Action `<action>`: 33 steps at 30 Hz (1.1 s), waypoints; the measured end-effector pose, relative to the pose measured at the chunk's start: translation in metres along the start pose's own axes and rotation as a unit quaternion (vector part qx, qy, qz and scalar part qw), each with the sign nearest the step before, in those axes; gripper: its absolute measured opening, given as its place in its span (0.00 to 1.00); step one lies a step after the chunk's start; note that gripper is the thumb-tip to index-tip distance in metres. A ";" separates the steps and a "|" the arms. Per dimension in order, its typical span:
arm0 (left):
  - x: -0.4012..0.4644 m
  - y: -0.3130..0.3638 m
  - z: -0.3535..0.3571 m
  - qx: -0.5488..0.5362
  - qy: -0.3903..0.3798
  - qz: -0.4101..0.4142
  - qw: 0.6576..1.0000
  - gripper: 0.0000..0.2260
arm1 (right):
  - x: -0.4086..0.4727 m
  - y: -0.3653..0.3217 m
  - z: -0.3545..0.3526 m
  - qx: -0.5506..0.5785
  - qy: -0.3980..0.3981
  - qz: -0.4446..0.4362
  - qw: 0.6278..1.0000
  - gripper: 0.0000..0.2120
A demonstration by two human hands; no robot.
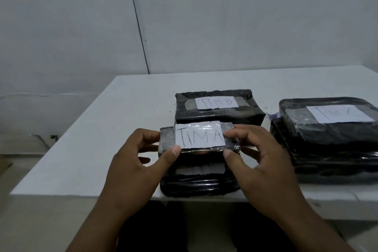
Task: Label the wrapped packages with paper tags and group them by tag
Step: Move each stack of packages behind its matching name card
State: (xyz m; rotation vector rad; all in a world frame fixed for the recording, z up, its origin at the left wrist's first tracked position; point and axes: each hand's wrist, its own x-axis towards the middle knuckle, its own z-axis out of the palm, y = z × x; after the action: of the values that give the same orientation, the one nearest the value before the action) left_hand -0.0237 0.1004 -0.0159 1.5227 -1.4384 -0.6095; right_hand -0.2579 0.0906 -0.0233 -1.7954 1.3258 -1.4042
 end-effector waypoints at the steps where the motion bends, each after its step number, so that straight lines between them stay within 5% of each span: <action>1: -0.003 0.000 0.001 0.009 -0.006 -0.010 1.000 0.23 | -0.002 0.000 0.000 0.000 0.000 0.017 1.000 0.12; 6: -0.011 -0.003 0.005 0.041 -0.033 -0.055 0.997 0.24 | -0.003 0.003 0.003 -0.044 -0.001 0.073 0.996 0.06; 17: -0.010 0.005 0.006 -0.001 -0.076 -0.145 0.987 0.15 | 0.001 -0.010 -0.001 -0.135 -0.094 0.162 0.973 0.17; 27: -0.023 0.034 -0.015 -0.052 -0.037 -0.095 0.993 0.21 | -0.005 -0.037 -0.013 -0.071 -0.056 0.143 0.986 0.16; 33: -0.011 0.077 -0.026 -0.116 -0.043 -0.025 0.992 0.11 | 0.008 -0.068 -0.046 -0.033 -0.011 0.096 0.995 0.14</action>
State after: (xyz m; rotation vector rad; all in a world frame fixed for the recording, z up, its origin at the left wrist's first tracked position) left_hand -0.0425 0.1269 0.0597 1.3662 -1.3437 -0.8523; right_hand -0.2738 0.1190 0.0525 -1.6682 1.5061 -1.2480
